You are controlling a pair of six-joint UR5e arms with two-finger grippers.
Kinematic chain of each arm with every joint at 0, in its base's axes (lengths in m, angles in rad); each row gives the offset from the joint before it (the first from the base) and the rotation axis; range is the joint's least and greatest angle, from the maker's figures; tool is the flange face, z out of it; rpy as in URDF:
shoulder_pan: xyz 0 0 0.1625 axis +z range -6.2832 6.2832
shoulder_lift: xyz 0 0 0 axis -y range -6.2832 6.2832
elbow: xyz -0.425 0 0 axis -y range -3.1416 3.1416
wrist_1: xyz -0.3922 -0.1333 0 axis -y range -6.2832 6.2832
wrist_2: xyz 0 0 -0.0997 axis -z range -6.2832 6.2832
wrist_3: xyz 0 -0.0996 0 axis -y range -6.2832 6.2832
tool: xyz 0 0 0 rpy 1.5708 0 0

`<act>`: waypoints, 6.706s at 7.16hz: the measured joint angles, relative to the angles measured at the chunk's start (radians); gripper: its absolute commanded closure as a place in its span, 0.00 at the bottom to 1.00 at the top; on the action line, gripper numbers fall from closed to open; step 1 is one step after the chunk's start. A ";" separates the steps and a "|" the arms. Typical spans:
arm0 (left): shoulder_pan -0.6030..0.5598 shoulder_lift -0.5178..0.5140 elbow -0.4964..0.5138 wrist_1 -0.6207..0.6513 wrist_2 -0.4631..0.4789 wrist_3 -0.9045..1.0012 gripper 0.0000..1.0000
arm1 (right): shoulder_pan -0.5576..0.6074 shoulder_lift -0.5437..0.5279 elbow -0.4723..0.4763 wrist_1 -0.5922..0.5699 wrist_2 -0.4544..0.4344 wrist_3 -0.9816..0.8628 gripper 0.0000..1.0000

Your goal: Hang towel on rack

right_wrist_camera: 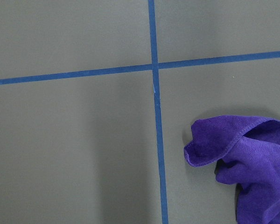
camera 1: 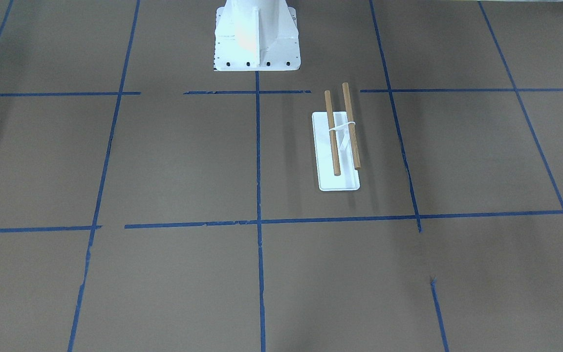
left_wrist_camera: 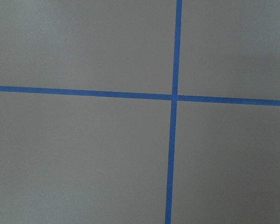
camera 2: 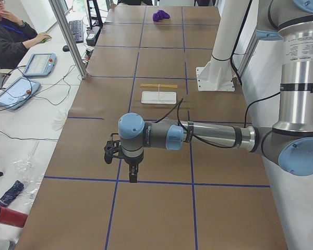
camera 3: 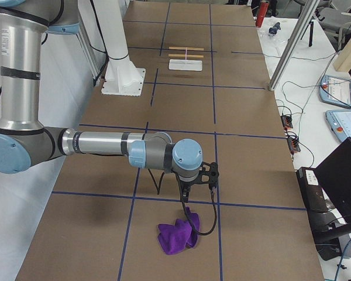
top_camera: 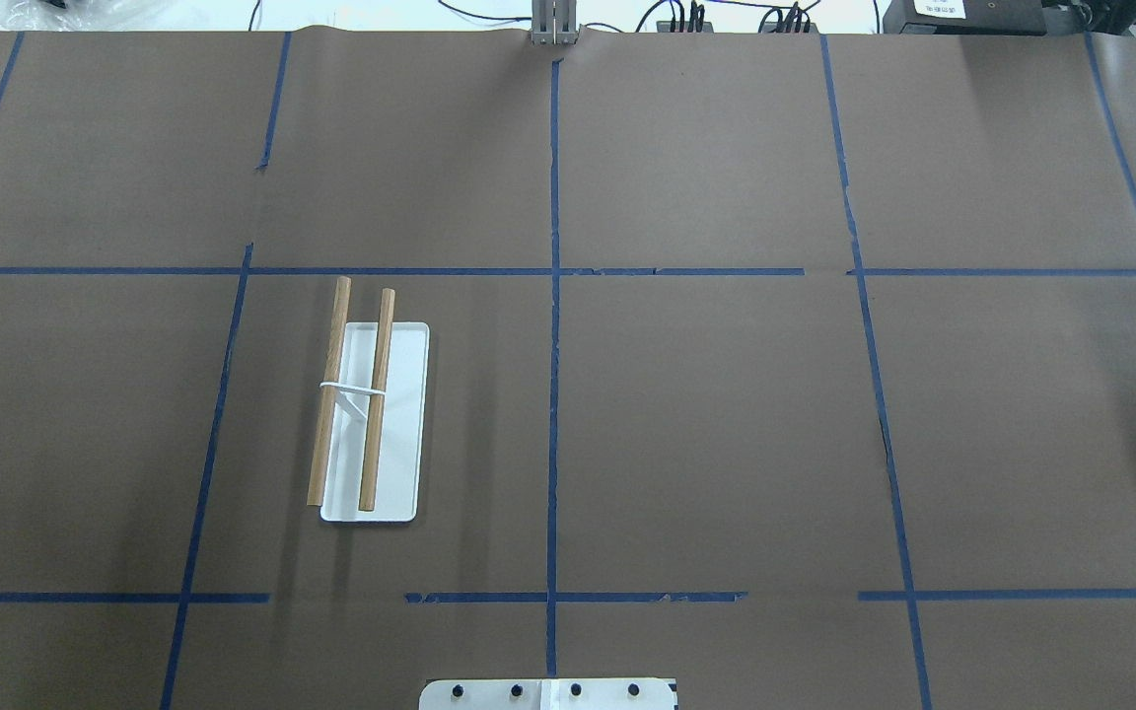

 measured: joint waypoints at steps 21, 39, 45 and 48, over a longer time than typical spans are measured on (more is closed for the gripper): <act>-0.001 -0.001 -0.066 -0.005 -0.002 -0.003 0.00 | -0.135 0.062 -0.461 0.574 -0.146 -0.228 1.00; 0.764 -0.481 -0.140 -1.031 0.514 -1.975 0.10 | -0.825 0.647 0.240 0.579 -0.671 1.118 1.00; 0.923 -0.661 -0.154 -0.864 0.586 -1.980 0.23 | -0.923 0.655 0.279 0.579 -0.761 1.132 1.00; 0.924 -0.670 -0.146 -0.864 0.585 -1.973 0.34 | -0.940 0.647 0.307 0.578 -0.776 1.130 1.00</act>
